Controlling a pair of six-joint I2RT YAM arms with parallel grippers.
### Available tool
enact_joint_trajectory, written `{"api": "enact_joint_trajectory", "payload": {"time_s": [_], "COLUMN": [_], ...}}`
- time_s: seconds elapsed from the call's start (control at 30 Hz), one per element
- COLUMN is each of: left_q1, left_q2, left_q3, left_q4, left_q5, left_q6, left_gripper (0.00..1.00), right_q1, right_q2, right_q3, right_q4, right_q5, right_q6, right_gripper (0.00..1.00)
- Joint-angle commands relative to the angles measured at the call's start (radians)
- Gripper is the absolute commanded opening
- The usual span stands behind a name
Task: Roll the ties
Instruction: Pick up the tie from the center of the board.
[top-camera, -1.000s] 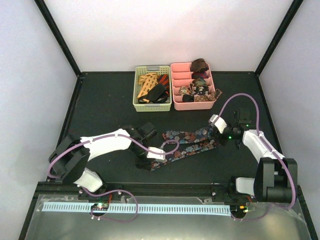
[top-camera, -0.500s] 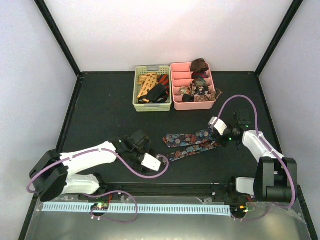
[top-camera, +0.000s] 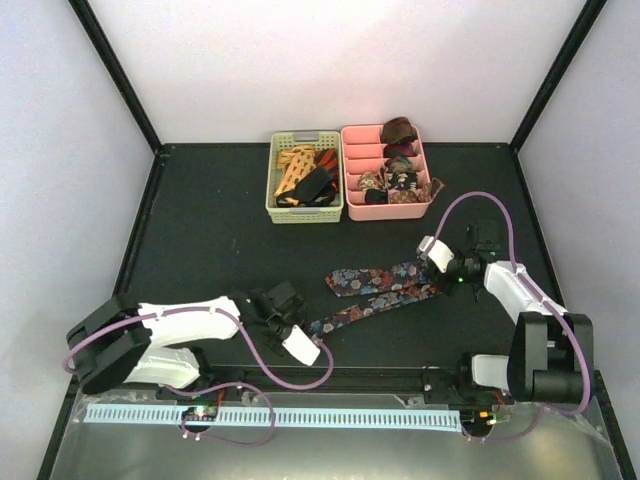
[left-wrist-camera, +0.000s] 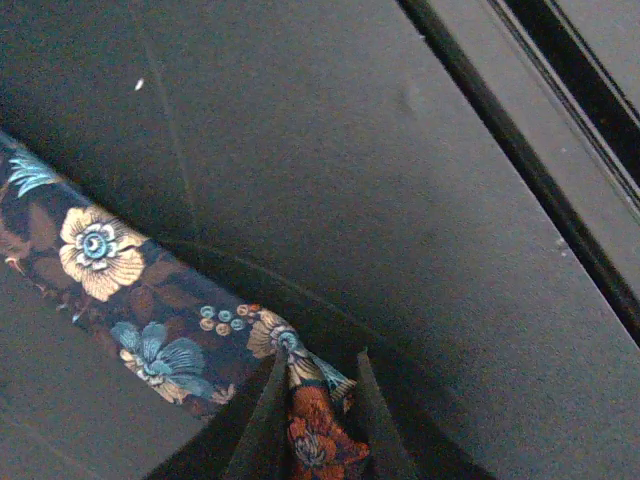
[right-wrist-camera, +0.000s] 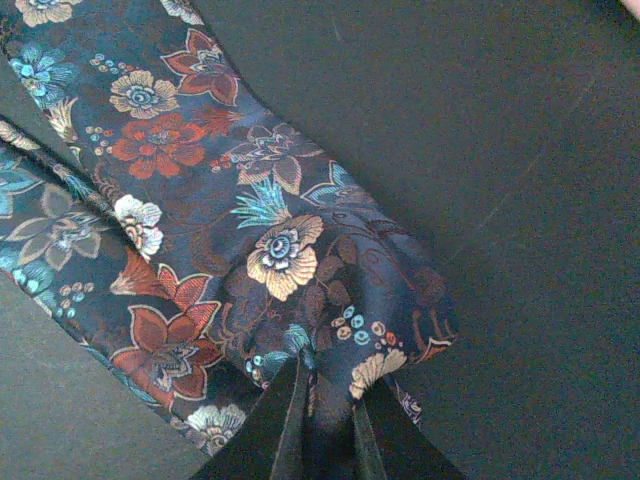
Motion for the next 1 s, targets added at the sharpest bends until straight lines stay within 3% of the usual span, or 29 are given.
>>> {"api": "enact_joint_trajectory", "payload": {"time_s": [0.0, 0.07, 0.1, 0.2, 0.37, 0.4, 0.63, 0.77, 0.97], "left_q1": [-0.016, -0.002, 0.006, 0.034, 0.1, 0.11, 0.148, 0.156, 0.167], "left_q2": [0.01, -0.008, -0.029, -0.059, -0.092, -0.096, -0.115, -0.08, -0.029], "left_q3": [-0.007, 0.049, 0.089, 0.278, 0.557, 0.609, 0.921, 1.129, 1.367], "left_q4": [0.034, -0.02, -0.061, -0.21, -0.391, -0.405, -0.446, -0.453, -0.455], "left_q5": [-0.116, -0.149, -0.159, -0.163, -0.159, -0.164, -0.209, -0.253, -0.291], "left_q6": [0.017, -0.003, -0.019, -0.07, -0.065, -0.051, 0.069, 0.079, 0.119], "left_gripper": [0.13, 0.03, 0.02, 0.02, 0.02, 0.02, 0.02, 0.02, 0.02], "right_q1": [-0.007, -0.006, -0.007, -0.007, -0.002, 0.004, 0.171, 0.358, 0.539], "right_q2": [0.007, -0.007, -0.017, -0.064, -0.173, -0.188, -0.221, -0.232, -0.126], "right_q3": [0.004, 0.015, 0.024, 0.065, 0.151, 0.176, 0.404, 0.469, 0.548], "right_q4": [-0.013, -0.023, -0.033, -0.08, -0.084, -0.085, -0.106, -0.032, 0.132], "right_q5": [0.004, -0.009, -0.016, -0.09, -0.25, -0.286, -0.391, -0.338, -0.301], "right_q6": [-0.016, -0.009, -0.006, -0.002, 0.046, 0.057, 0.168, 0.266, 0.488], "right_gripper": [0.13, 0.19, 0.27, 0.55, 0.93, 0.96, 0.99, 1.0, 1.0]}}
